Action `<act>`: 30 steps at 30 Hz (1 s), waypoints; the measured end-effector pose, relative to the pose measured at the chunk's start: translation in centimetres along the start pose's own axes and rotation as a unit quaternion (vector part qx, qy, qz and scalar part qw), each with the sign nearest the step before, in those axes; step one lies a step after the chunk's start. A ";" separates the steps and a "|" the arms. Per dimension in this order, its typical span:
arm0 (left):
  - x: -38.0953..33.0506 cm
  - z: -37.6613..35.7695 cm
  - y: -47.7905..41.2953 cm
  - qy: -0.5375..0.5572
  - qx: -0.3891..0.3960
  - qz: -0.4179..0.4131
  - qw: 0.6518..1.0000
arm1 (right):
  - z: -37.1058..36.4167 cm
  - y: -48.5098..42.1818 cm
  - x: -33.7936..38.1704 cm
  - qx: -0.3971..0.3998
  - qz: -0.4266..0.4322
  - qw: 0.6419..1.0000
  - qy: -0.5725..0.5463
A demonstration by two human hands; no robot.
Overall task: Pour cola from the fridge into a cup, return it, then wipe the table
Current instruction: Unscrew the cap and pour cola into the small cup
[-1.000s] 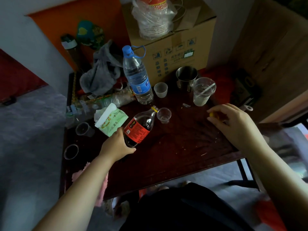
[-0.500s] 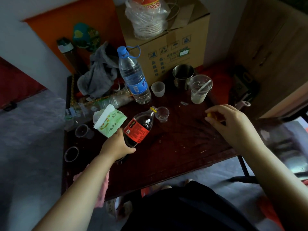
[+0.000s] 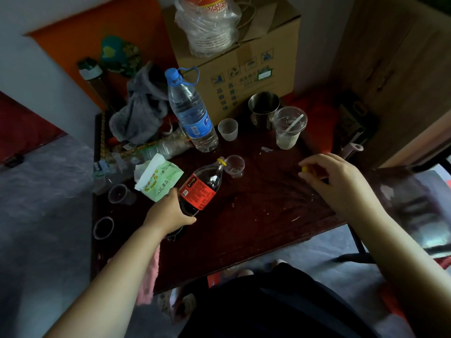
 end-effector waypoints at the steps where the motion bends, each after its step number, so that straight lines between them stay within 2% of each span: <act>1: 0.0 0.0 -0.1 -0.001 0.001 0.001 1.000 | 0.0 0.0 0.0 0.000 -0.001 1.000 -0.001; 30: 0.1 0.0 -0.7 -0.020 0.020 0.007 1.000 | -0.6 -0.1 -0.4 0.001 -0.012 1.000 -0.016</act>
Point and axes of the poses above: each hand's wrist, its own y-axis away from the middle knuckle, its own z-axis out of the back of the hand, x = y × z, the point moved 3 cm from there along -y, towards the middle knuckle, and after that the axes turned 13 degrees about y, right-handed, at the moved point
